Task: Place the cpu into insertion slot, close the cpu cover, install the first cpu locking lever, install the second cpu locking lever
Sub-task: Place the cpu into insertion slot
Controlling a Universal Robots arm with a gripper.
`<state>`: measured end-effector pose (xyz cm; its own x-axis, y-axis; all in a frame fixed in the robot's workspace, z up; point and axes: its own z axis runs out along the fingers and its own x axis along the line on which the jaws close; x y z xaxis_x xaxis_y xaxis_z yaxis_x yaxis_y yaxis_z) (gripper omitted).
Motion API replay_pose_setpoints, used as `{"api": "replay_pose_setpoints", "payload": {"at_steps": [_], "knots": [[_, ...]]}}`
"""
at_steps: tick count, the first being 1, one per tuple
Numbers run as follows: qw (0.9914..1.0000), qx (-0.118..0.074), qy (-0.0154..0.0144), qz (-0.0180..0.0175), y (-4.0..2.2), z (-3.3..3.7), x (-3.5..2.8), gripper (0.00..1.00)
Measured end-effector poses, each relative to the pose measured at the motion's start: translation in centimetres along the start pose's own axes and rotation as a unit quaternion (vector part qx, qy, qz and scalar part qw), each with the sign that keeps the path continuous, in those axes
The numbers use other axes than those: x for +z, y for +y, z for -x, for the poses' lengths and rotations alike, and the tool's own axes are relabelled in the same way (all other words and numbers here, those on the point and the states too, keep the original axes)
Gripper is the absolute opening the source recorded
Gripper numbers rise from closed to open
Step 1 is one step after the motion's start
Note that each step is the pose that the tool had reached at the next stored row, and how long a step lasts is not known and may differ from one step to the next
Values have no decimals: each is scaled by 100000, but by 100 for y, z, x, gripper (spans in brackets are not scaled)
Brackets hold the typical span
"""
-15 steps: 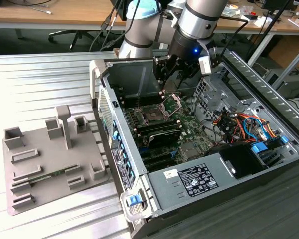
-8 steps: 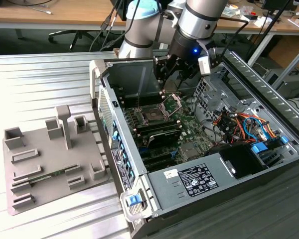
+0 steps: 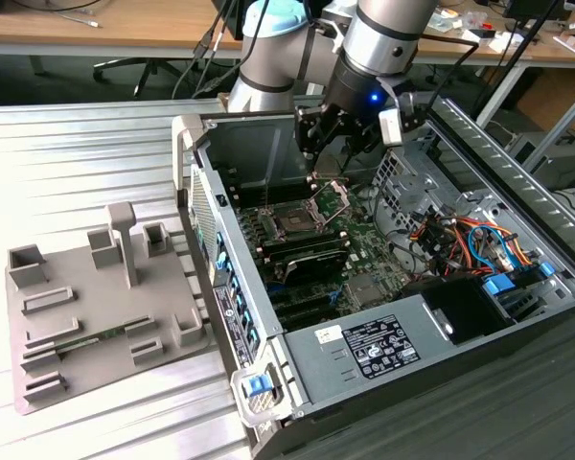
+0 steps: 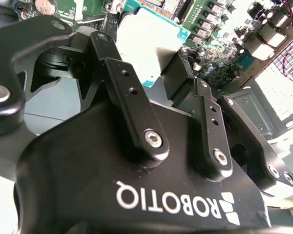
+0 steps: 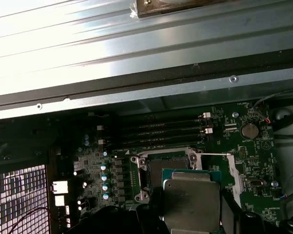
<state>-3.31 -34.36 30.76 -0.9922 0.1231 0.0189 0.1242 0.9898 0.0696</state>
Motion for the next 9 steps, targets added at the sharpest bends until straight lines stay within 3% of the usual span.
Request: {"api": "replay_pose_setpoints", "payload": {"at_steps": [9], "knots": [[99943, 3373, -236, 64, 0, 0, 2, 55]]}}
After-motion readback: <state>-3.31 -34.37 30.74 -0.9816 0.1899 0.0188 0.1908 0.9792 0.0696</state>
